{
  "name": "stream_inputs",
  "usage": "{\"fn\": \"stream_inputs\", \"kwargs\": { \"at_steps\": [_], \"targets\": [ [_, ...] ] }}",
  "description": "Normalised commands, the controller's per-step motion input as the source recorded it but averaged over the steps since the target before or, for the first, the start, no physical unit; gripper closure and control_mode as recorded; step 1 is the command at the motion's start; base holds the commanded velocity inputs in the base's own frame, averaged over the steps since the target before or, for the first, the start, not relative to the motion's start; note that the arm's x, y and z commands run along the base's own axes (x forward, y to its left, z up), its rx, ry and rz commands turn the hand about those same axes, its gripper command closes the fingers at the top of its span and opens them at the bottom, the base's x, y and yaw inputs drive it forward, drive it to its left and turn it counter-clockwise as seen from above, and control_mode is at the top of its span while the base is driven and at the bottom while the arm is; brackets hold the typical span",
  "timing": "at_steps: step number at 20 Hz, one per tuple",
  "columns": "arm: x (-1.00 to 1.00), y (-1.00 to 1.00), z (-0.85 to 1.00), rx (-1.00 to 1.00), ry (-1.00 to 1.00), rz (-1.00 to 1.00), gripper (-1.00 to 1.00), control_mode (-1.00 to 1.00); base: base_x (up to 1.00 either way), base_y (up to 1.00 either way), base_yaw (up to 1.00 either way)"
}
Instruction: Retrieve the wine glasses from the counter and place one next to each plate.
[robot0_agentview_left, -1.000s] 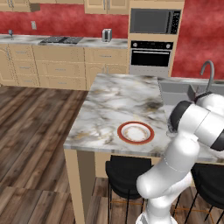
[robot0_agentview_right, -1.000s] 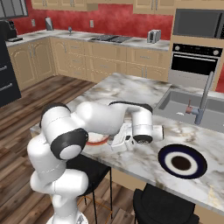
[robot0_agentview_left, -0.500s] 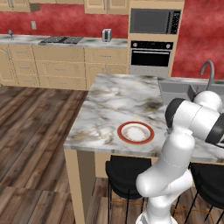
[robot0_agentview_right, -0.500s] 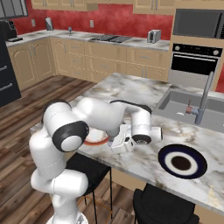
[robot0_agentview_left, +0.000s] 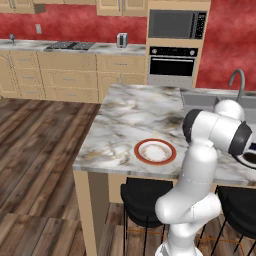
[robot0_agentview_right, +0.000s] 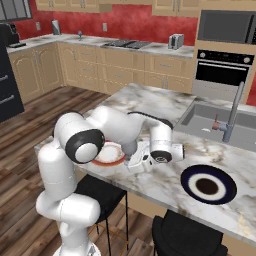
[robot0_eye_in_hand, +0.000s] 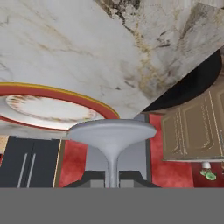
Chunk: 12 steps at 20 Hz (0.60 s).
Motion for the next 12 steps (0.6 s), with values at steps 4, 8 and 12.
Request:
{"fn": "stream_inputs", "kwargs": {
  "at_steps": [4, 8, 12],
  "targets": [
    [0.09, -0.02, -0.13, 0.00, 0.00, 0.00, 1.00, -1.00, 0.00, 0.00, 0.00],
    [0.04, -0.06, -0.19, 0.00, 0.00, 0.00, 1.00, -1.00, 0.00, 0.00, 0.00],
    [0.09, -0.02, -0.22, 0.00, 0.00, 0.00, 1.00, -1.00, 0.00, 0.00, 0.00]
  ]
}}
